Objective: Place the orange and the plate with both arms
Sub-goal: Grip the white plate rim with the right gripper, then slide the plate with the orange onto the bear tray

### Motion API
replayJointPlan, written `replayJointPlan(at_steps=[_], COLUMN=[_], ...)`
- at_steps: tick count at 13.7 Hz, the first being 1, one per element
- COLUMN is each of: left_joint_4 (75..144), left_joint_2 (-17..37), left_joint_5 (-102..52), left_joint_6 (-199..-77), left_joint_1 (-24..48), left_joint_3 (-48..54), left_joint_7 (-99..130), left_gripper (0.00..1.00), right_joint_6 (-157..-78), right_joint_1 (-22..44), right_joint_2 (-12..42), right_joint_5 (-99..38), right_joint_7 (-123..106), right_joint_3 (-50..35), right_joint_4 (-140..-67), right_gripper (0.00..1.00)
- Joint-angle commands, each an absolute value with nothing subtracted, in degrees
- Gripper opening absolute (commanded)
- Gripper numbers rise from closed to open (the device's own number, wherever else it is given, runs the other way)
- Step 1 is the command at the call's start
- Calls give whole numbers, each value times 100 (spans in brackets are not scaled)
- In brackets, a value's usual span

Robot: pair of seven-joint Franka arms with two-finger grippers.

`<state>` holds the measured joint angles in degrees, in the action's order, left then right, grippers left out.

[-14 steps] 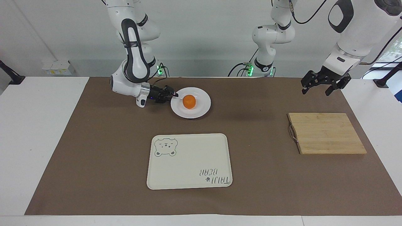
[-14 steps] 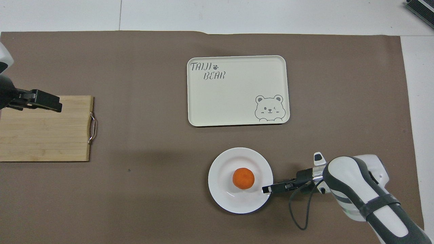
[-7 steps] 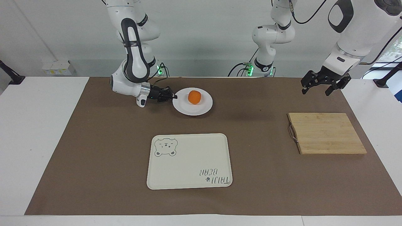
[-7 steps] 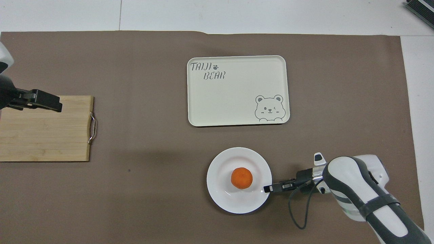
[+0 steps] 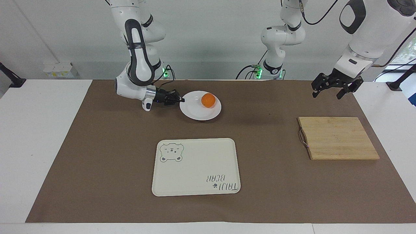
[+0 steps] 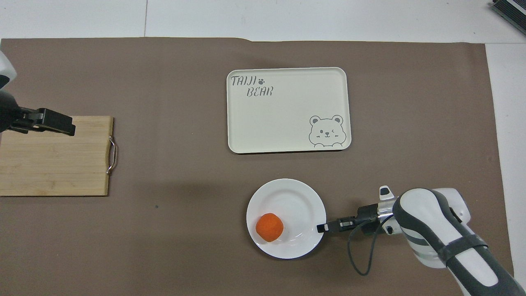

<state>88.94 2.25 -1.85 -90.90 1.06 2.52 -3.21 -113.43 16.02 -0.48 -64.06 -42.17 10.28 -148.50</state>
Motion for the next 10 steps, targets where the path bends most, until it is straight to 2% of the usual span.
replayJointPlan(at_steps=[1,10], left_joint_4=[8974,8974], left_joint_2=[176,176], left_joint_5=[-211,-211], left_joint_6=[-9193,-9193], left_joint_1=[35,35], left_joint_3=[290,290], left_joint_7=[-299,-299], left_gripper=[100,100], right_joint_6=[-11049,-10644], right_joint_1=[1529,1424], right_joint_2=[-18,202], right_joint_5=[-6679,-7090], right_joint_7=[-3711,-3639], right_joint_3=[1002,993], right_joint_4=[-14731,-14283], right_gripper=[0,0])
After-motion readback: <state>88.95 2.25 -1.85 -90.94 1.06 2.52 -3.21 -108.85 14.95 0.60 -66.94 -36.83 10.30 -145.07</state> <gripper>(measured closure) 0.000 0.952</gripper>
